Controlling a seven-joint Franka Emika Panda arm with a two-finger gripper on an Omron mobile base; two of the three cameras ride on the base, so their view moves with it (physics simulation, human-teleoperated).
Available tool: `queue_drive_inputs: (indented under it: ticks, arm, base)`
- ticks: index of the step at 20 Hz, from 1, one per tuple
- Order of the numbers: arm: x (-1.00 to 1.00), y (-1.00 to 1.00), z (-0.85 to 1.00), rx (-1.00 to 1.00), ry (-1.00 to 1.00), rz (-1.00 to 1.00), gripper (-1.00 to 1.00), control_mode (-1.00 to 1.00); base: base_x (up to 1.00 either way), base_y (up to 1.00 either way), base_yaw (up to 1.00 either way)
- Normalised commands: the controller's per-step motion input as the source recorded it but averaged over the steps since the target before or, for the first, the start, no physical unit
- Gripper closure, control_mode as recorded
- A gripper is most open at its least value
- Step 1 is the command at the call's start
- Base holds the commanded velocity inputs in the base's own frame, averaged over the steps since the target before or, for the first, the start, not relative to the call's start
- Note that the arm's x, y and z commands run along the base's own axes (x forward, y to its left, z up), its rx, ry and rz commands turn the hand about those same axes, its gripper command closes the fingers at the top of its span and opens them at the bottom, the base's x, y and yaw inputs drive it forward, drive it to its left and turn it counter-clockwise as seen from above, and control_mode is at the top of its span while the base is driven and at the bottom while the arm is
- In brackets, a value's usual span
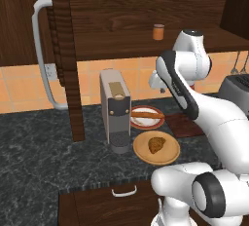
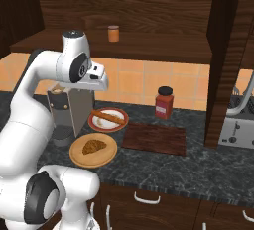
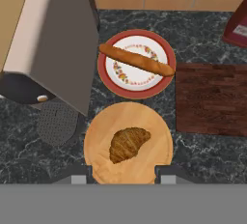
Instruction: From the different types of pastries on the counter, select a croissant and place it on the cutting board. Then retrieve a jar of jam from the cabinet and place it alongside the croissant on the cutting board.
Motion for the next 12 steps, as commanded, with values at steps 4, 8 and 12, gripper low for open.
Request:
queue_drive_inputs:
  ticks: [4, 8, 12]
  arm:
    - [-0.32, 0.0, -0.1, 0.0, 0.0, 0.0, -1.0, -1.0]
    - [-0.5, 0.0, -0.29, 0.0, 0.0, -0.01, -1.0, -1.0]
    - [-0.58, 0.0, -0.55, 0.0, 0.04, -0.01, -1.0, -1.0]
  base:
    - [0.0, 0.0, 0.0]
    - [0.0, 0.0, 0.0]
    - [0.0, 0.0, 0.0]
